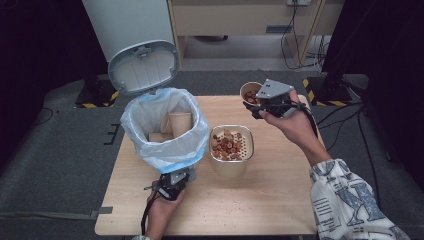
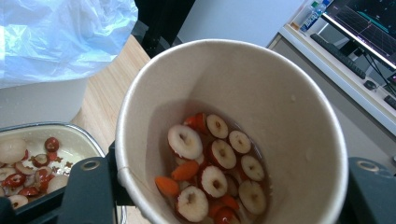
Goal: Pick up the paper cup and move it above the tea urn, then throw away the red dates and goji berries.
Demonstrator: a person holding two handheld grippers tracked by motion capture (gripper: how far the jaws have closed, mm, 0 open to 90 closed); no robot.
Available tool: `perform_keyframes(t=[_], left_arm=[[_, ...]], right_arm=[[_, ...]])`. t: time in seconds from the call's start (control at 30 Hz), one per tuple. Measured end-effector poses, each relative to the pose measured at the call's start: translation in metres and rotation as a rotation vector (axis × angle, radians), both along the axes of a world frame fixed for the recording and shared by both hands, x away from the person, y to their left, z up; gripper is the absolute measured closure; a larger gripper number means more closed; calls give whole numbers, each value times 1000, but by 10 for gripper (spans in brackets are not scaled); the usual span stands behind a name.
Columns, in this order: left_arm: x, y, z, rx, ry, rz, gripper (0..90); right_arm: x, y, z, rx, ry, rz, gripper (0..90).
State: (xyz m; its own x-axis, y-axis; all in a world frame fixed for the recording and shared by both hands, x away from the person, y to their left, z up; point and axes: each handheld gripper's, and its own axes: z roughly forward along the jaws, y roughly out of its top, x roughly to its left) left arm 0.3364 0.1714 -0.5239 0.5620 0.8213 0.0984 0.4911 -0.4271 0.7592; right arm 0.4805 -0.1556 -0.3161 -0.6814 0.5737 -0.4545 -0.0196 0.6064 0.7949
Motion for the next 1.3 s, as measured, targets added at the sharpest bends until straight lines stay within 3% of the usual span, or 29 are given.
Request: perform_keyframes(t=[0.2, 0.37, 0.5, 0.63, 1.1, 1.3], left_arm=[[0, 0, 0, 2, 0, 0, 896], [0, 0, 0, 0, 0, 0, 896], [-1, 0, 0, -3, 0, 15, 896], [1, 1, 0, 7, -3, -16, 897], [1, 1, 0, 8, -3, -9, 896], [1, 1, 0, 8, -3, -9, 896]], right_arm=[[-1, 5, -2, -19, -9, 21, 337], [1, 6, -2, -26, -20, 6, 337], [-3, 15, -2, -60, -35, 39, 334], [-3, 17, -1, -60, -43, 39, 333], [-5, 20, 5, -98, -88, 42, 333], [-8, 27, 2, -168, -135, 60, 332]])
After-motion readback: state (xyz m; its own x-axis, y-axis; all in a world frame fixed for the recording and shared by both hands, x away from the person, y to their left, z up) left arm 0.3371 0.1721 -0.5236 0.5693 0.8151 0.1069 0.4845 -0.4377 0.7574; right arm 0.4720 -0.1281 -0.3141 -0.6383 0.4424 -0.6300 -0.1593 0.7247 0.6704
